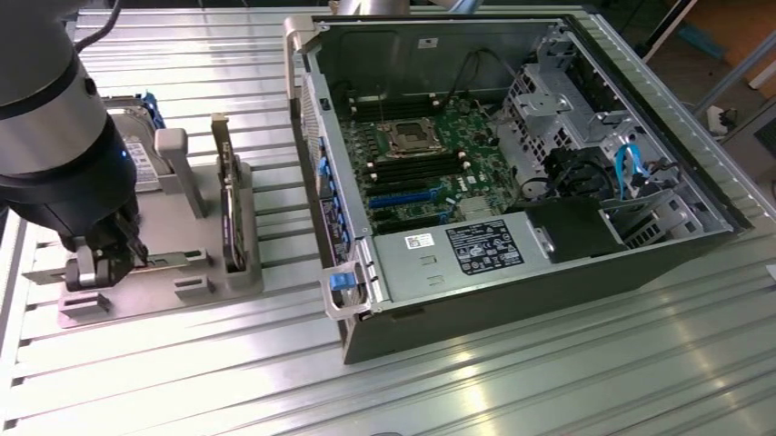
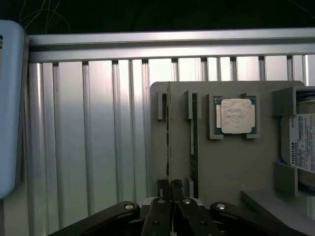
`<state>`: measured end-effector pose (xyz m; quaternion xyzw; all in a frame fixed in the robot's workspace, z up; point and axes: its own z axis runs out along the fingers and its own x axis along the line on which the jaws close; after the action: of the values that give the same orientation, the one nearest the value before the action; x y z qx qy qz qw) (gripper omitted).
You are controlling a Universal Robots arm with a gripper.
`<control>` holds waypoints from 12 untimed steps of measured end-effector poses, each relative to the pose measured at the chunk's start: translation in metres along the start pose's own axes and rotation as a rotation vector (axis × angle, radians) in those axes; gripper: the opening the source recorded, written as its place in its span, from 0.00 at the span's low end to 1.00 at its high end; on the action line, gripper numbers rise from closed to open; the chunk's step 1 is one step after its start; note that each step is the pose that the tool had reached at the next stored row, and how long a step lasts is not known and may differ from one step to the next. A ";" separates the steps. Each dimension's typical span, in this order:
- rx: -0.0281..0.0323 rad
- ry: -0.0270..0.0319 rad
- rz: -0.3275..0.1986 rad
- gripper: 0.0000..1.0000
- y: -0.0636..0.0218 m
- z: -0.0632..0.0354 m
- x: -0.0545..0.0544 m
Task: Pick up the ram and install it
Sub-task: 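Pick up the ram and move it above insertion slot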
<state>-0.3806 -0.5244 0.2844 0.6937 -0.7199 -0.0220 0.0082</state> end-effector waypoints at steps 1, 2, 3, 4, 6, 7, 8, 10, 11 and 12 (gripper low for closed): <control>-0.0001 0.0001 0.000 0.12 0.0001 -0.0025 0.000; 0.0000 0.0001 0.000 0.12 0.0002 -0.0053 0.000; 0.0000 0.0002 0.000 0.12 0.0004 -0.0090 0.000; 0.0000 0.0002 0.000 0.12 0.0005 -0.0116 0.000; 0.0000 0.0001 0.000 0.12 0.0007 -0.0170 0.000; 0.0000 0.0001 0.000 0.12 0.0008 -0.0197 0.000; 0.0000 0.0001 0.000 0.12 0.0010 -0.0221 0.000; 0.0000 0.0001 0.000 0.12 0.0012 -0.0274 0.000; 0.0000 0.0002 0.000 0.12 0.0013 -0.0304 -0.001; 0.0000 0.0002 0.000 0.12 0.0014 -0.0330 -0.001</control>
<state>-0.3806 -0.5244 0.3174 0.6937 -0.7199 -0.0219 0.0082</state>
